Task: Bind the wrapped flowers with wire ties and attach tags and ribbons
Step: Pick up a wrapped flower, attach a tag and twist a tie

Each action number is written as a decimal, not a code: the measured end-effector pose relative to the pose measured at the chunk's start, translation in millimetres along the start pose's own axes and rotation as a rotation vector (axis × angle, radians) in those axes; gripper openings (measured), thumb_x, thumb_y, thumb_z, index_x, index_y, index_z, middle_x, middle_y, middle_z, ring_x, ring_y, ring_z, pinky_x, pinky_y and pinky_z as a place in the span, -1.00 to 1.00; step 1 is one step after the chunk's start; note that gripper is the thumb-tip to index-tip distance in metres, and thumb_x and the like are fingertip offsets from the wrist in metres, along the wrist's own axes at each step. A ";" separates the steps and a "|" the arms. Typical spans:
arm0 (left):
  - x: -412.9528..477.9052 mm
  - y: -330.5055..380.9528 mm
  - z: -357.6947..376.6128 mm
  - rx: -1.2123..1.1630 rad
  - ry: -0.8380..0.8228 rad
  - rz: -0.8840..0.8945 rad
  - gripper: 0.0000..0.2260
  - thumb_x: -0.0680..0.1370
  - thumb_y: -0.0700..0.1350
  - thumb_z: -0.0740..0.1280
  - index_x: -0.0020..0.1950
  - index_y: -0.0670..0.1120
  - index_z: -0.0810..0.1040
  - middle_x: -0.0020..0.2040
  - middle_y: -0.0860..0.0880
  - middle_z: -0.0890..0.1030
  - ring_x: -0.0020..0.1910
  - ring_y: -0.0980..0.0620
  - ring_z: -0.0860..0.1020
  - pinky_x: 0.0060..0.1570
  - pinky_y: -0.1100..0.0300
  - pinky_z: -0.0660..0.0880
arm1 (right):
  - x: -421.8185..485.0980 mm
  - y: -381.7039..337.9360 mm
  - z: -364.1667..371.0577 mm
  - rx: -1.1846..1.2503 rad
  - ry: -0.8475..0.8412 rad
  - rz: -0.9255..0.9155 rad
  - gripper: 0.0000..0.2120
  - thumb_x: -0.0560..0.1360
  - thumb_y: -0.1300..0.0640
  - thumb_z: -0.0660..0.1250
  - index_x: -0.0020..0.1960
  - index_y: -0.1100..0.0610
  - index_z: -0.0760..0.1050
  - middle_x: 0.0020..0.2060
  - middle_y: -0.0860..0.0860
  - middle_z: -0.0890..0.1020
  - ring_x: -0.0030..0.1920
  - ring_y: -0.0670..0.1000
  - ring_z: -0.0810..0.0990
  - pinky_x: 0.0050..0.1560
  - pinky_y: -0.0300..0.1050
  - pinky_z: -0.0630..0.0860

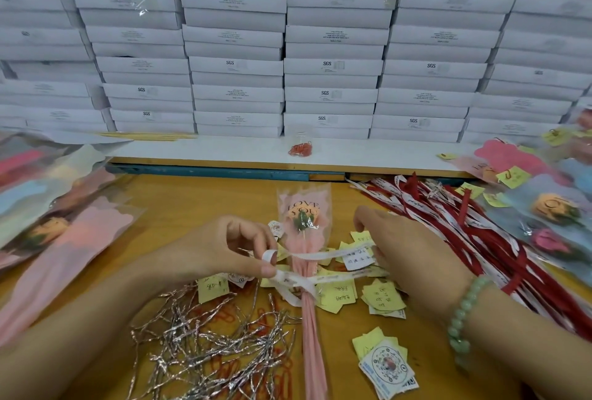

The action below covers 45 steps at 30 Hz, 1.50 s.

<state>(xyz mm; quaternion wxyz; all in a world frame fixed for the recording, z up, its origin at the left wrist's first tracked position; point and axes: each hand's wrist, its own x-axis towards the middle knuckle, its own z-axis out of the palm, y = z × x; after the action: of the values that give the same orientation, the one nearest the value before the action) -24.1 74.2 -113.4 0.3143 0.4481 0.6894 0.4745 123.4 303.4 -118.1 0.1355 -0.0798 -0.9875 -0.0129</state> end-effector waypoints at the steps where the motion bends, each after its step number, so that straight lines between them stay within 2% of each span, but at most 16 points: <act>1: -1.0 -0.2 -3.1 0.014 -0.009 -0.018 -0.85 0.28 -0.04 0.58 -0.32 -0.05 0.66 -0.11 0.01 0.64 -0.13 0.01 0.59 -0.13 0.22 0.54 | 0.0 1.7 -0.4 -0.025 -0.012 0.019 -0.54 0.45 0.38 0.30 0.14 -0.04 0.22 -0.18 -0.13 0.40 -0.25 -0.06 0.48 -0.34 -0.16 0.44; 5: -1.9 -1.3 -6.7 0.023 -0.028 -0.022 -0.90 0.35 -0.16 0.59 -0.28 -0.07 0.68 -0.11 -0.05 0.66 -0.14 -0.06 0.58 -0.14 0.12 0.50 | 1.7 3.3 -1.2 -0.118 -0.018 0.039 -0.61 0.48 0.29 0.34 0.13 -0.01 0.24 -0.22 -0.11 0.41 -0.26 -0.04 0.51 -0.31 -0.13 0.49; 7: -1.0 -0.7 -4.5 0.020 -0.019 -0.010 -0.91 0.36 -0.17 0.57 -0.28 -0.07 0.68 -0.12 -0.06 0.66 -0.16 -0.04 0.59 -0.18 0.20 0.53 | 1.2 0.8 -4.3 -0.058 0.031 -0.021 -0.82 0.57 0.02 0.27 0.10 -0.06 0.30 -0.26 -0.16 0.37 -0.26 -0.11 0.50 -0.31 -0.22 0.46; 8: -0.4 -0.3 -3.2 0.021 -0.015 -0.007 -0.91 0.36 -0.17 0.56 -0.28 -0.07 0.68 -0.12 -0.06 0.67 -0.17 -0.01 0.60 -0.20 0.24 0.54 | -0.2 -2.8 -7.4 0.041 0.036 -0.070 -0.86 0.57 -0.12 0.18 0.05 -0.10 0.35 -0.27 -0.19 0.38 -0.27 -0.16 0.48 -0.32 -0.29 0.41; 9: 0.1 0.0 -2.0 0.021 -0.015 -0.005 -0.92 0.36 -0.17 0.56 -0.28 -0.07 0.68 -0.12 -0.05 0.67 -0.17 0.01 0.60 -0.21 0.27 0.54 | -1.3 -7.9 -9.7 0.144 0.002 -0.116 -0.78 0.52 -0.23 0.11 0.00 -0.13 0.39 -0.26 -0.21 0.42 -0.26 -0.20 0.47 -0.32 -0.35 0.35; 11: 0.5 0.7 -0.5 0.012 -0.019 -0.001 -0.92 0.35 -0.17 0.56 -0.29 -0.06 0.68 -0.12 -0.05 0.67 -0.18 0.04 0.61 -0.22 0.29 0.54 | -4.0 -16.9 -8.7 0.240 -0.114 -0.243 -0.67 0.46 -0.33 0.10 0.00 -0.15 0.46 -0.16 -0.24 0.50 -0.22 -0.31 0.42 -0.31 -0.37 0.29; 14: 0.4 1.8 0.3 0.006 -0.017 0.007 -0.91 0.35 -0.17 0.55 -0.31 -0.04 0.68 -0.13 -0.04 0.67 -0.18 0.05 0.61 -0.22 0.30 0.54 | -6.9 -19.3 3.4 0.178 -0.171 -0.344 -0.73 0.52 -0.26 0.21 0.12 -0.14 0.46 -0.02 -0.24 0.47 -0.25 -0.26 0.36 -0.32 -0.37 0.24; 16: 0.4 1.9 0.6 0.001 -0.014 0.011 -0.91 0.35 -0.17 0.54 -0.31 -0.05 0.67 -0.12 -0.04 0.67 -0.18 0.04 0.61 -0.22 0.29 0.54 | -6.1 -17.7 7.8 0.182 -0.170 -0.348 -0.78 0.54 -0.22 0.23 0.12 -0.15 0.43 -0.01 -0.24 0.43 -0.25 -0.22 0.34 -0.32 -0.37 0.23; 18: 0.4 1.6 0.8 -0.004 -0.011 0.013 -0.92 0.35 -0.17 0.54 -0.31 -0.05 0.67 -0.13 -0.04 0.67 -0.18 0.04 0.61 -0.21 0.29 0.54 | -4.7 -18.2 9.6 0.208 -0.179 -0.347 -0.81 0.55 -0.18 0.24 0.12 -0.16 0.40 -0.01 -0.23 0.47 -0.26 -0.26 0.37 -0.31 -0.34 0.23; 22: -0.2 1.1 0.6 -0.006 -0.016 0.017 -0.92 0.35 -0.16 0.55 -0.30 -0.05 0.68 -0.13 -0.04 0.67 -0.16 0.01 0.61 -0.16 0.25 0.55 | -2.4 -17.3 9.3 0.286 -0.161 -0.287 -0.85 0.54 -0.07 0.33 0.08 -0.17 0.40 -0.18 -0.27 0.54 -0.24 -0.32 0.45 -0.31 -0.37 0.29; 26: -0.6 -0.5 -1.8 0.018 0.004 0.007 -0.85 0.28 -0.07 0.60 -0.34 -0.05 0.66 -0.13 0.05 0.62 -0.13 0.03 0.56 -0.11 0.22 0.51 | 2.0 -9.6 -4.2 0.263 -0.081 -0.204 -0.87 0.49 -0.07 0.40 -0.15 -0.16 0.44 -0.32 -0.30 0.51 -0.25 -0.29 0.48 -0.31 -0.37 0.33; 28: -0.6 -1.4 -3.4 0.041 0.006 0.001 -0.83 0.25 -0.02 0.59 -0.35 -0.04 0.65 -0.15 0.07 0.59 -0.14 0.05 0.54 -0.11 0.24 0.48 | 2.8 -2.1 -11.8 0.168 -0.070 -0.154 -0.83 0.49 -0.08 0.39 -0.21 -0.15 0.43 -0.33 -0.27 0.52 -0.26 -0.27 0.48 -0.32 -0.36 0.33; 32: -0.7 -3.4 -8.0 0.096 -0.037 -0.031 -0.82 0.26 0.00 0.59 -0.34 -0.04 0.66 -0.15 0.08 0.58 -0.13 0.10 0.54 -0.14 0.31 0.48 | 2.4 10.7 -18.5 -0.062 -0.096 -0.071 -0.87 0.53 -0.04 0.34 -0.17 -0.10 0.44 -0.24 -0.18 0.58 -0.22 -0.20 0.51 -0.25 -0.32 0.43; 40: -0.1 -6.6 -14.8 0.202 -0.123 -0.086 -0.86 0.33 -0.04 0.60 -0.33 0.04 0.66 -0.12 0.14 0.58 -0.09 0.22 0.54 -0.12 0.35 0.45 | -0.4 14.8 -24.9 -0.223 -0.234 -0.002 -0.85 0.55 0.08 0.28 -0.18 -0.07 0.38 -0.15 -0.14 0.54 -0.09 -0.07 0.59 -0.14 -0.22 0.52; 42: -0.9 -6.0 -14.4 0.189 -0.143 -0.072 -0.87 0.34 -0.06 0.59 -0.31 0.03 0.66 -0.09 0.12 0.58 -0.08 0.19 0.54 -0.13 0.35 0.45 | -0.7 13.7 -22.6 -0.231 -0.245 0.000 -0.85 0.56 0.12 0.24 -0.16 -0.07 0.38 -0.16 -0.13 0.51 -0.11 -0.06 0.59 -0.15 -0.21 0.50; 45: -2.4 -5.2 -13.3 0.074 -0.091 -0.023 -0.87 0.32 -0.05 0.57 -0.27 0.01 0.64 0.02 0.01 0.62 -0.04 0.00 0.58 -0.12 0.24 0.52 | 1.0 14.7 -21.9 -0.184 -0.210 0.013 -0.90 0.59 0.10 0.21 -0.09 -0.08 0.40 -0.11 -0.14 0.55 -0.10 -0.07 0.58 -0.13 -0.19 0.55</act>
<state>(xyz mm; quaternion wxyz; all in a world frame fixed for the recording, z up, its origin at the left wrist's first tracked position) -36.2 66.4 -113.6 0.3340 0.4728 0.6965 0.4240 130.6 317.0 -96.7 0.0235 -0.0993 -0.9903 -0.0942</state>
